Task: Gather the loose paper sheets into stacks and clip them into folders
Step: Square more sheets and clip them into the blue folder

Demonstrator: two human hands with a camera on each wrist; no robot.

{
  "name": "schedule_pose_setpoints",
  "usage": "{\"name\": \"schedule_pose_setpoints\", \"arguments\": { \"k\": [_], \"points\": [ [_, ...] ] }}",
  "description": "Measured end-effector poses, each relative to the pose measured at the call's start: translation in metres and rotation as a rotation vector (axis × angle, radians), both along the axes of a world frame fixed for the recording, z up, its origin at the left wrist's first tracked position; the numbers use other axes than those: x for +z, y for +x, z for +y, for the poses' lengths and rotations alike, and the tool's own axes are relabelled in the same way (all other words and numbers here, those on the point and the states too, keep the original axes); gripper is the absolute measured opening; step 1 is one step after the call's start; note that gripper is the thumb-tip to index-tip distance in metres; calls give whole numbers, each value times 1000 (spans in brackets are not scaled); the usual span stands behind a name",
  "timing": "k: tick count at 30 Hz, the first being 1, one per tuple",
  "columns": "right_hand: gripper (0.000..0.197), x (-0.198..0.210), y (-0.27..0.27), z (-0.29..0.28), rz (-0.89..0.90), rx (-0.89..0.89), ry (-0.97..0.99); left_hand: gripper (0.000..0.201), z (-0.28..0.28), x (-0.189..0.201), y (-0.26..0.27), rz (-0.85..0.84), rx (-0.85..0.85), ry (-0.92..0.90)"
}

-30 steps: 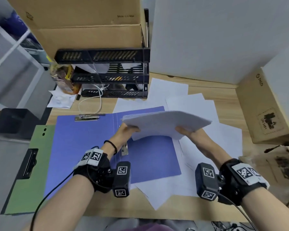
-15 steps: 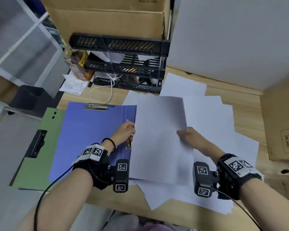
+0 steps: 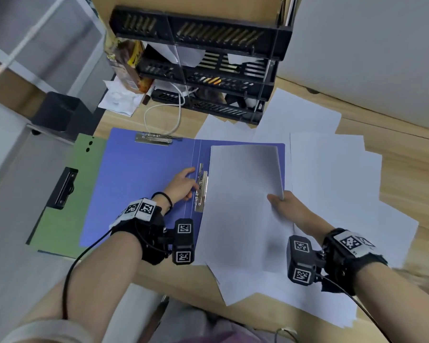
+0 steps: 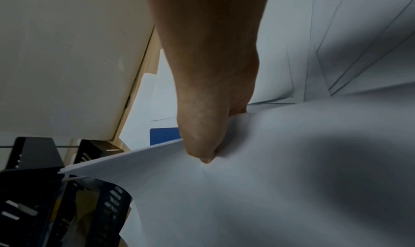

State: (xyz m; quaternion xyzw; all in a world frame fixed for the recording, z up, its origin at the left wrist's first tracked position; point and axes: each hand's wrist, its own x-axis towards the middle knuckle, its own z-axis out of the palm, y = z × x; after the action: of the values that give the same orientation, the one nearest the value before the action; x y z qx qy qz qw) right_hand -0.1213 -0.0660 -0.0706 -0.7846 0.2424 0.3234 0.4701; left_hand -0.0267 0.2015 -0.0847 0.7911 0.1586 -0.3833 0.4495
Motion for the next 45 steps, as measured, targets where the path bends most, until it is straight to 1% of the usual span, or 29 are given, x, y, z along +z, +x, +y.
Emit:
{"name": "schedule_pose_setpoints", "arguments": {
  "k": [3,5,8,10,12,13,15,19,23,25,28,33,36,38,40,42,45],
  "points": [
    [23,-7,3,4,-23,-14,14,54,-5,3,4,11,3,-35],
    [21,-11,5,8,-46,-29,31,46,-5,7,5,17,1,-52],
    [32,-14,10,12,-57,-46,47,30,3,13,8,6,44,-89],
    [29,-14,12,13,-57,-62,60,26,10,19,7,28,28,-111],
    [18,-18,11,11,-45,-73,81,25,17,24,4,68,-17,-139],
    [17,-20,11,10,-42,-84,87,26,20,26,1,87,-30,-152],
    [22,-24,10,9,-21,-123,92,23,25,24,-4,99,-46,-163],
    [23,-27,12,15,-16,-227,114,16,33,18,-13,95,-95,-150],
    [38,-35,12,19,-4,-402,181,19,33,15,-24,125,-111,-129],
    [36,-39,11,18,6,-432,191,21,34,13,-30,145,-116,-126],
    [30,-41,12,20,7,-448,181,23,35,9,-36,120,-110,-126],
    [37,-50,13,21,15,-450,136,24,40,-6,-39,18,-101,-42],
    [40,-52,11,20,17,-454,134,34,40,-15,-41,-101,-115,101],
    [41,-51,9,19,21,-450,142,39,37,-17,-42,-169,-197,231],
    [40,-49,8,17,31,-441,149,38,32,-19,-42,-240,-311,347],
    [31,-42,6,14,27,-424,155,36,29,-20,-42,-284,-354,377],
    [29,-37,0,5,8,-397,157,35,32,-18,-40,-281,-372,344]
  ]
}}
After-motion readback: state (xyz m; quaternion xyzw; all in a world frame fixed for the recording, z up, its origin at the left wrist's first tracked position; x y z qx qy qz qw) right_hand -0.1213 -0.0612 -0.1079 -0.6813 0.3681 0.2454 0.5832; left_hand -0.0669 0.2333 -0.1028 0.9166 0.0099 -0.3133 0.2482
